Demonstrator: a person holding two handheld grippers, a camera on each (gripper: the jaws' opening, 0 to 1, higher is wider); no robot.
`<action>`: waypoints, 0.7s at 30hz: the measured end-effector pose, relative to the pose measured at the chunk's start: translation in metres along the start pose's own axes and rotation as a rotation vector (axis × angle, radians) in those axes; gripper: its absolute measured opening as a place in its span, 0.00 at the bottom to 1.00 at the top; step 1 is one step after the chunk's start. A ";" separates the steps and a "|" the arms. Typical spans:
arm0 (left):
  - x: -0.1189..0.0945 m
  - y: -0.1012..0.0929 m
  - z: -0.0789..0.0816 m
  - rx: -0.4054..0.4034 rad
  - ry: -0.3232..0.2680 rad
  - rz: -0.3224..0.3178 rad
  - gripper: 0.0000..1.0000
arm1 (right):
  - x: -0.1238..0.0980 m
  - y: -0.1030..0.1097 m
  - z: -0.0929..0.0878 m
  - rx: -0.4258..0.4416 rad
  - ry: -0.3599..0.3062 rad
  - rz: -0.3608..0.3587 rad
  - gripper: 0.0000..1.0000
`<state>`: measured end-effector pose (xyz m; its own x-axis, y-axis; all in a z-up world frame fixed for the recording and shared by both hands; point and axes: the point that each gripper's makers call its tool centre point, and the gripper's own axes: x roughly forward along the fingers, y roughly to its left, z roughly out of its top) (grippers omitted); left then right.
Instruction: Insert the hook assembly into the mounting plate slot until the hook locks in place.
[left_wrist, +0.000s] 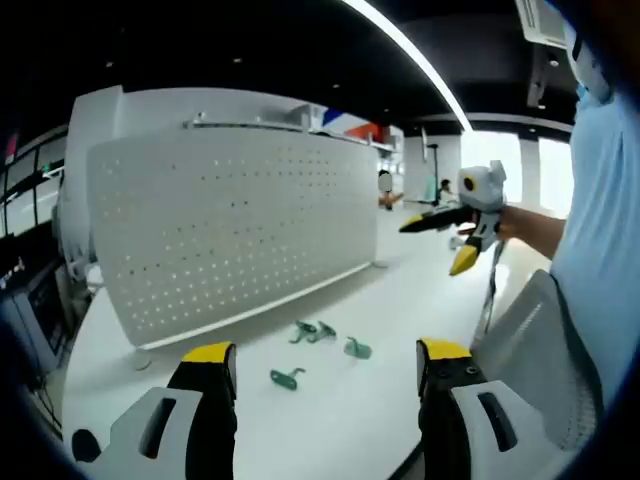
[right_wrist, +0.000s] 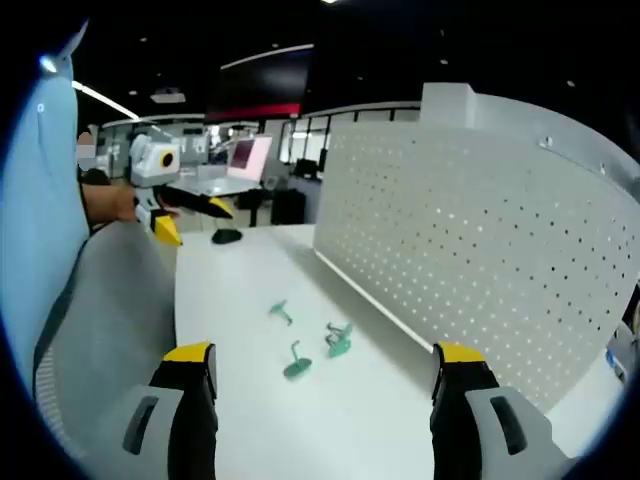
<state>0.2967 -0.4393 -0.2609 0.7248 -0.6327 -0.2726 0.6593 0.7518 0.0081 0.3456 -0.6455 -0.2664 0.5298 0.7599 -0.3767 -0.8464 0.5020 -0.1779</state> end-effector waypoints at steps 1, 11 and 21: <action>0.000 0.000 0.000 0.000 0.000 0.000 0.75 | 0.000 0.000 0.000 0.000 0.001 0.000 0.90; 0.000 -0.001 0.000 0.000 -0.001 0.002 0.75 | -0.001 0.000 -0.001 -0.001 0.001 -0.002 0.90; 0.000 -0.001 0.000 0.002 0.001 0.001 0.74 | 0.000 0.001 -0.003 -0.001 0.009 0.001 0.89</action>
<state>0.2961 -0.4398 -0.2610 0.7255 -0.6315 -0.2737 0.6587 0.7524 0.0101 0.3447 -0.6465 -0.2693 0.5280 0.7567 -0.3855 -0.8472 0.5006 -0.1778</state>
